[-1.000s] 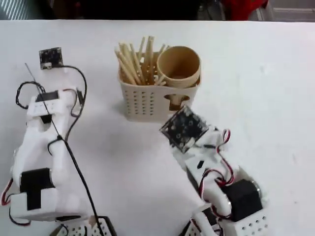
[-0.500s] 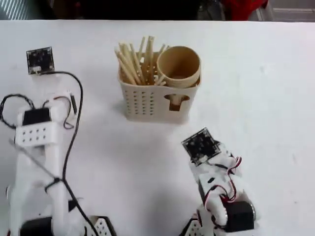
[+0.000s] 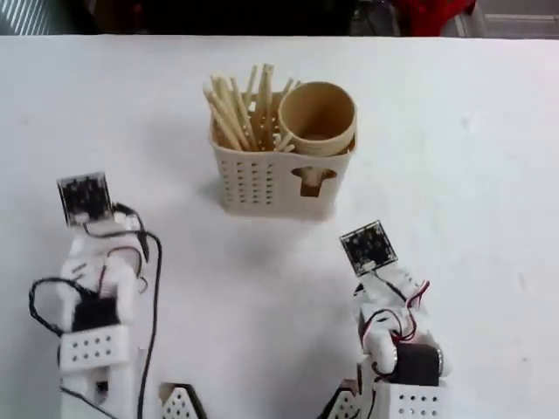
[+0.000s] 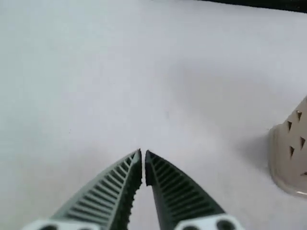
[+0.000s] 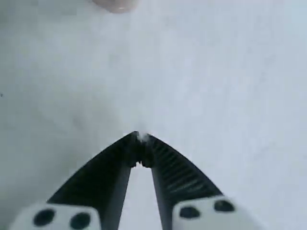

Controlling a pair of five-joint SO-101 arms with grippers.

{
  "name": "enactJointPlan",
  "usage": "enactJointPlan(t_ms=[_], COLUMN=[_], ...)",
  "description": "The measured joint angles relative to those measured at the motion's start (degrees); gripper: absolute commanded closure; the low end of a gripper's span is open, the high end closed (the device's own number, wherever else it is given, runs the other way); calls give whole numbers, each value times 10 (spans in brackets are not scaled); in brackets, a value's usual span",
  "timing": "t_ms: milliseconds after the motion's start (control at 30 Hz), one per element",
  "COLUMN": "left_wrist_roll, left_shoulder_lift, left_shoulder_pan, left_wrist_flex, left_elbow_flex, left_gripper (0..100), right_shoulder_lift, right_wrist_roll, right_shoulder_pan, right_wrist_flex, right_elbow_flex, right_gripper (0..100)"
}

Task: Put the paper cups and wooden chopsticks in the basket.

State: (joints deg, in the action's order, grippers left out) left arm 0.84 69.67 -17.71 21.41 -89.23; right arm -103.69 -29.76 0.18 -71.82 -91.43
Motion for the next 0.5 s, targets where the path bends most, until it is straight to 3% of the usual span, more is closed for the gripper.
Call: enactJointPlan(t_ms=[67, 200, 500], left_wrist_roll=[0, 0, 0], left_shoulder_lift=[52, 128, 164], left_shoulder_pan=[0, 0, 0], left_wrist_flex=[-37, -26, 150], left_elbow_flex=[-62, -83, -84], left_gripper=[958, 958, 959], right_shoulder_lift=[0, 7, 7], right_wrist_roll=[0, 0, 0], right_shoulder_pan=[4, 4, 4], right_wrist_flex=[0, 1, 1], right_elbow_flex=[-33, -48, -49], right_gripper=[981, 981, 981])
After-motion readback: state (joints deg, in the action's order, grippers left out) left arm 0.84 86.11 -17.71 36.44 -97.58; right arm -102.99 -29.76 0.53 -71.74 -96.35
